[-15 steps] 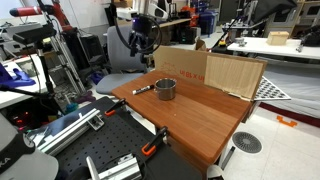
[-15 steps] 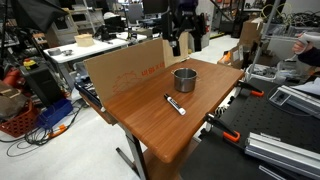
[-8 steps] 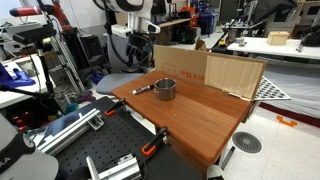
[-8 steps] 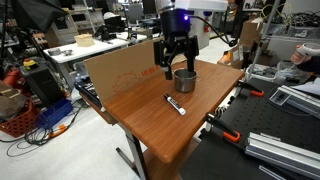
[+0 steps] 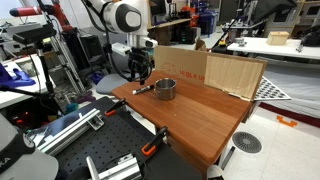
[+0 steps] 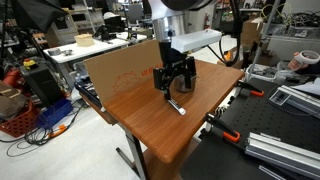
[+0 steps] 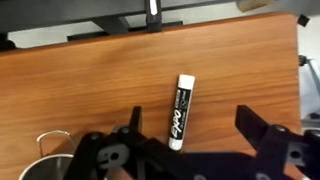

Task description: Put the marker inside the cup

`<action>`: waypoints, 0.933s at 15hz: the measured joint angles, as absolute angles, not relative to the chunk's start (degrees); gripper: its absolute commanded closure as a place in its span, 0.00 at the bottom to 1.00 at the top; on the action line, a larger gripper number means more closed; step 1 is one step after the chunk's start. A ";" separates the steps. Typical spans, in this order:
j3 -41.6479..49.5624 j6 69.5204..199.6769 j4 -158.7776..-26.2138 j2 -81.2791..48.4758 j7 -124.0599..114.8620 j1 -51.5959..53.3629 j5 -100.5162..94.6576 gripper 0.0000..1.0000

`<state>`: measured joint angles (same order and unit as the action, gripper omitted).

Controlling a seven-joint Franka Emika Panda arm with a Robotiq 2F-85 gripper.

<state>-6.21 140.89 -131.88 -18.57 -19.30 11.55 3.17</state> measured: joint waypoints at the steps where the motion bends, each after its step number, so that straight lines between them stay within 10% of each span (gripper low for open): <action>1: -5.94 141.67 -131.87 -19.20 -20.47 11.85 2.01 0.00; 14: -1.00 144.56 -129.61 -26.43 -29.16 17.10 -5.52 0.00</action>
